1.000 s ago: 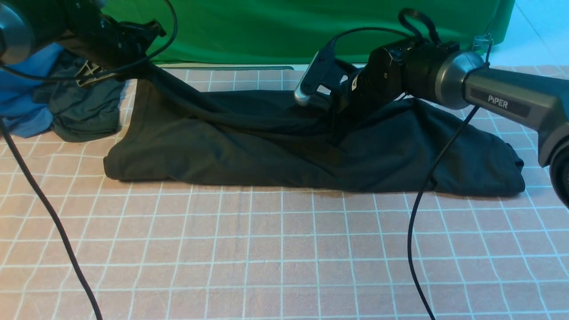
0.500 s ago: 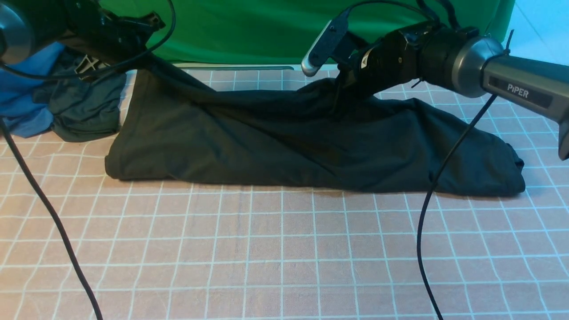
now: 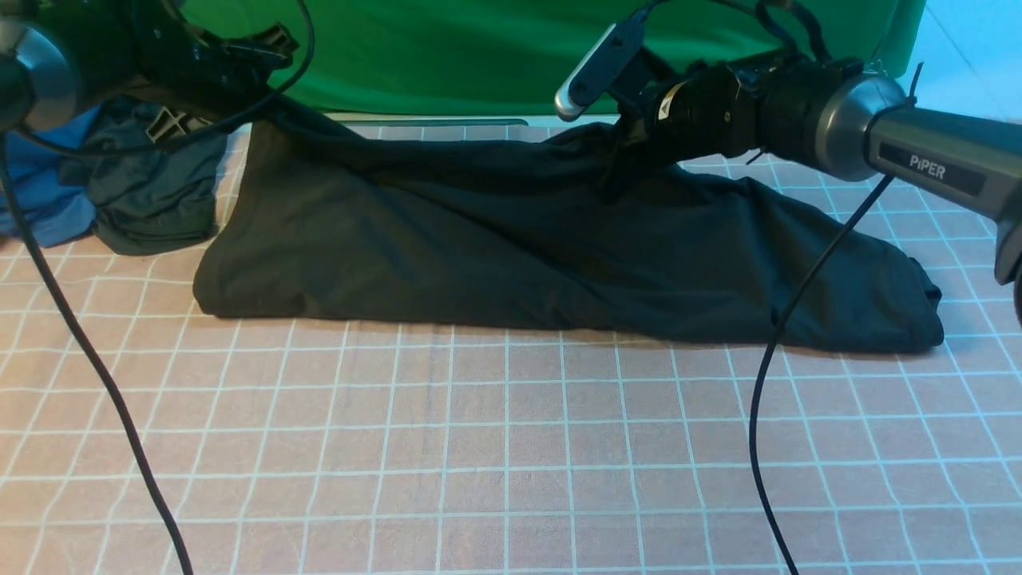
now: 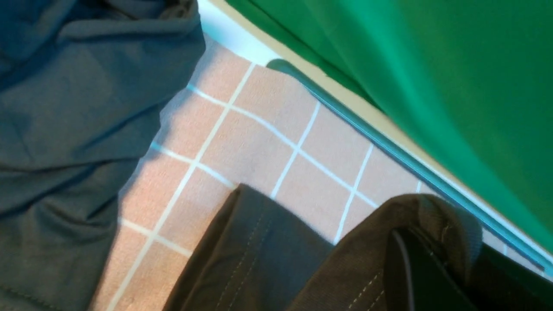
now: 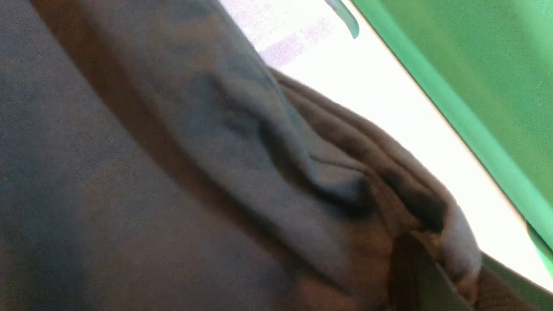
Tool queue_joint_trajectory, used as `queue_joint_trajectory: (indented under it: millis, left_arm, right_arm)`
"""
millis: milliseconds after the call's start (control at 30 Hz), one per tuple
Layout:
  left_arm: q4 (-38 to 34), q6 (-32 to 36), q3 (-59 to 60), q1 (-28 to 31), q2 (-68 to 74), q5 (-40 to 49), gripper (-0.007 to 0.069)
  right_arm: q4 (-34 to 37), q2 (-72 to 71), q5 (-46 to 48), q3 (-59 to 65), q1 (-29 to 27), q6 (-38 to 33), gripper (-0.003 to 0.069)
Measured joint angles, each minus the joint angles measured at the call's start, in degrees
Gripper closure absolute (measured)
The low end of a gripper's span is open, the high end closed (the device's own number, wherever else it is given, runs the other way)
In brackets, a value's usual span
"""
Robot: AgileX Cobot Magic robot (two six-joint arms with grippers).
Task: Fold a long-sleeved shirt over a pink coffee tablecloth.
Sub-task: 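Fold the black garment in half by bringing its near edge over to the far edge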
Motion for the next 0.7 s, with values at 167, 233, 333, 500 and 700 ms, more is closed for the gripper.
queue_joint_trajectory:
  millis: [167, 233, 333, 500, 700]
  left_arm:
    - [0.9, -0.2, 0.0, 0.4, 0.8, -1.1, 0.0577]
    - [1.3, -0.3, 0.0, 0.4, 1.2, -1.6, 0.0577]
    - [1.7, -0.3, 0.0, 0.4, 1.3, -2.6, 0.0577]
    - [3.2, -0.2, 0.0, 0.4, 1.6, -3.0, 0.0575]
    - [5.0, 0.2, 0.0, 0.4, 3.0, -5.0, 0.0537]
  right_arm:
    - [0.0, 1.0, -3.5, 0.0, -0.1, 0.1, 0.0579]
    - [0.0, 1.4, -5.1, 0.0, -0.3, 0.2, 0.0579]
    - [0.0, 2.1, -6.7, 0.0, -0.5, 0.6, 0.0579]
    - [0.0, 3.1, -9.0, 0.0, -0.5, 0.6, 0.0579]
    - [0.0, 3.7, -13.7, 0.0, -0.5, 1.0, 0.0567]
